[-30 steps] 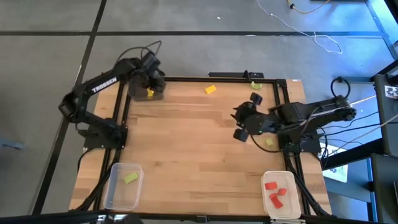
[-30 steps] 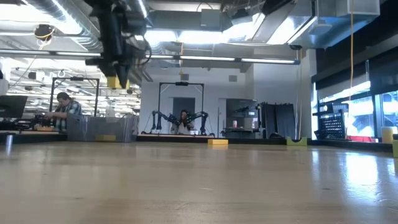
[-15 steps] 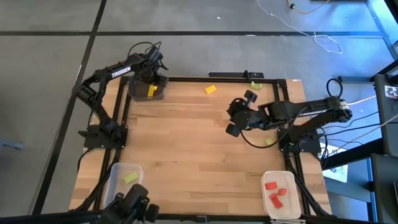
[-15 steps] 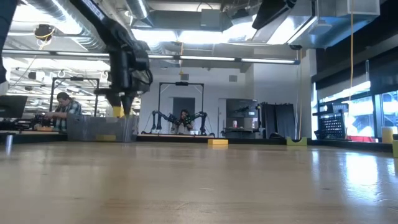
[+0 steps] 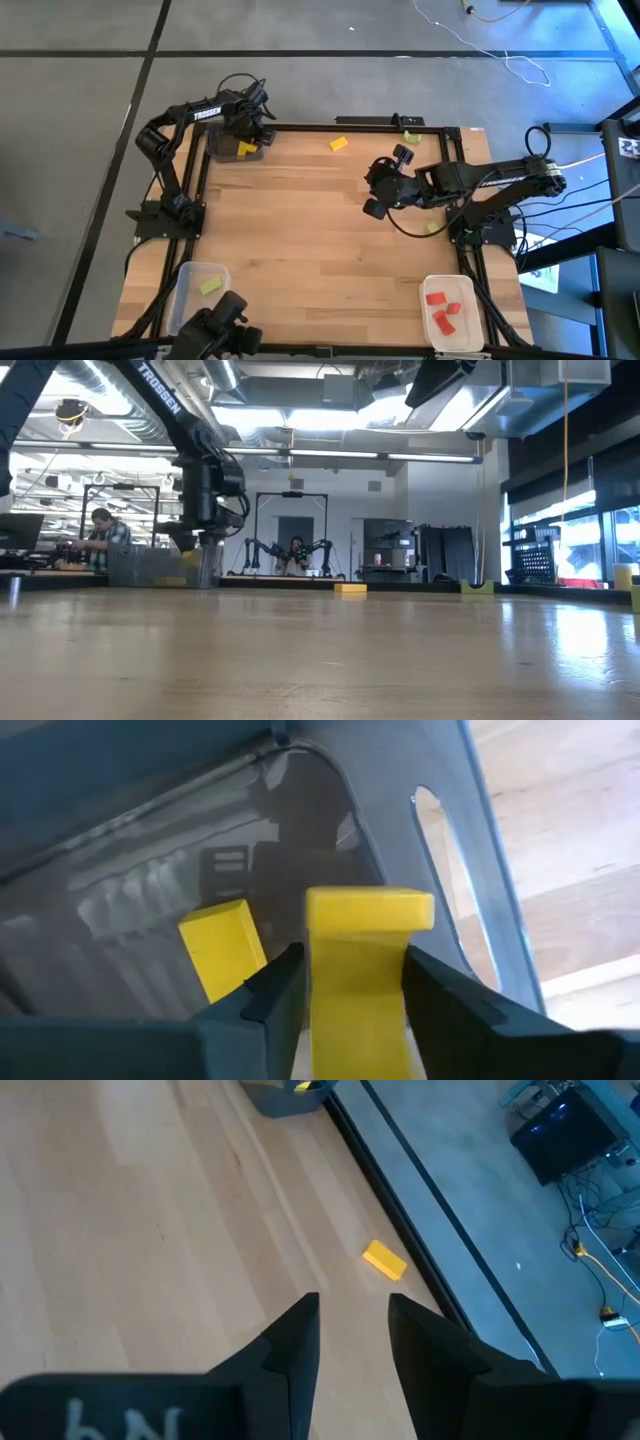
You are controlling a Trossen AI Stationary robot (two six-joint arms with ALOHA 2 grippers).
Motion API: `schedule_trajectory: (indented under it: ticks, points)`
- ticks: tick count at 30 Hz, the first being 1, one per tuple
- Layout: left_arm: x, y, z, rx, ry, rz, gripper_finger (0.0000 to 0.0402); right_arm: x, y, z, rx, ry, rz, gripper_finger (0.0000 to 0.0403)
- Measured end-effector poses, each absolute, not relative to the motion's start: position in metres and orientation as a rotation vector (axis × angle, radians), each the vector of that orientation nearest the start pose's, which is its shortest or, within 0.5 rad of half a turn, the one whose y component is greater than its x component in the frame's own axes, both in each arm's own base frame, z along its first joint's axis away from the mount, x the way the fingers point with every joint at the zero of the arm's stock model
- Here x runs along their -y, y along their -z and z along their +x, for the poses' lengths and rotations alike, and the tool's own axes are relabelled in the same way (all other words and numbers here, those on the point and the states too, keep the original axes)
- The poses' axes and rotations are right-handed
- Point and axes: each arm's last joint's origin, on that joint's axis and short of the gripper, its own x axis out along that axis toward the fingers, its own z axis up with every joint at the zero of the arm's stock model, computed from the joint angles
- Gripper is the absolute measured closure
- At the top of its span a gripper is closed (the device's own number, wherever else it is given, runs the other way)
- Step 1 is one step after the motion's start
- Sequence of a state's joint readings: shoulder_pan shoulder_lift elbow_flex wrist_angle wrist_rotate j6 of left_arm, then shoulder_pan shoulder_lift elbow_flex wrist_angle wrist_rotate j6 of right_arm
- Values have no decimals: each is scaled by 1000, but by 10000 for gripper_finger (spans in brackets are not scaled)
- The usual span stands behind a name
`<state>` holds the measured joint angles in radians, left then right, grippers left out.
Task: Sort & place blocks by color
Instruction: Put the bottom yellow block into the black bin, then put the yellow block into the black bin
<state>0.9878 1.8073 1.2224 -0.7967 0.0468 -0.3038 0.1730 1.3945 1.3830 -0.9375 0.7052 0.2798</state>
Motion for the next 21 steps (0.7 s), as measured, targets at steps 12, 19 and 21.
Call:
schedule_trajectory:
  ticks: [12,19,21]
  points:
    - [-280,-191,186,-1085,-994,-921,229,-29,-351,275,-732,602,-120,281]
    - [-259,-244,182,-958,-943,-770,228,-23,-354,280,-682,615,-82,281]
    - [-246,-265,181,-901,-917,-727,228,-16,-354,281,-692,606,-60,281]
